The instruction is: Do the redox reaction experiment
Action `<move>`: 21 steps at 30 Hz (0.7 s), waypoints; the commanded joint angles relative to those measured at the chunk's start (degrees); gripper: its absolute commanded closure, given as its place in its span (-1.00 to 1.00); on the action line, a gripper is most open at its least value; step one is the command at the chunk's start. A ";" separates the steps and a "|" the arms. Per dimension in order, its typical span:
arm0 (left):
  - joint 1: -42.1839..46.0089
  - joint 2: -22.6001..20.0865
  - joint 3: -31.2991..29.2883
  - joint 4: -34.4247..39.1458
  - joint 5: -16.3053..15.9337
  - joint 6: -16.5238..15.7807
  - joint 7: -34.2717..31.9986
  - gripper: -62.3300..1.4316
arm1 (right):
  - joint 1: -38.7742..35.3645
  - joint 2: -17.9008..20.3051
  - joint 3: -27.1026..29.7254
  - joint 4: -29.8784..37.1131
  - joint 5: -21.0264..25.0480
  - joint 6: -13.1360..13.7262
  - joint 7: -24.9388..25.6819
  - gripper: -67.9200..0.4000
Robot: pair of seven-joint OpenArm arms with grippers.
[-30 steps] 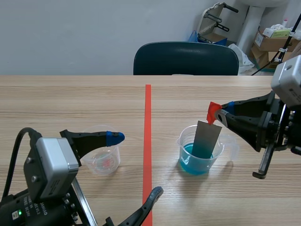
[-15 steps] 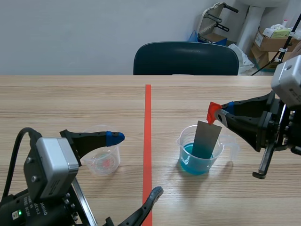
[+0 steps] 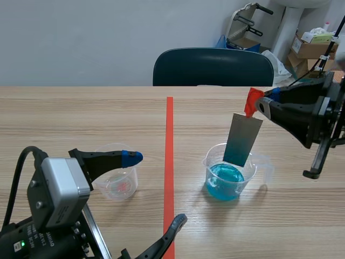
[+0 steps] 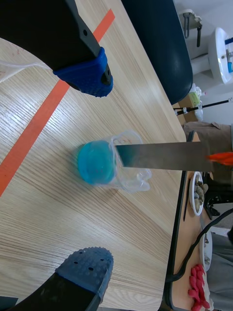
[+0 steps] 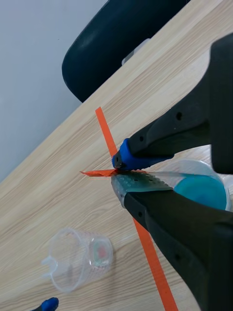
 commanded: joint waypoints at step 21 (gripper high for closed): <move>-0.17 0.28 -0.15 0.50 -0.50 0.07 2.71 -1.00 | 0.37 1.11 7.28 16.70 22.10 0.35 -25.73 0.97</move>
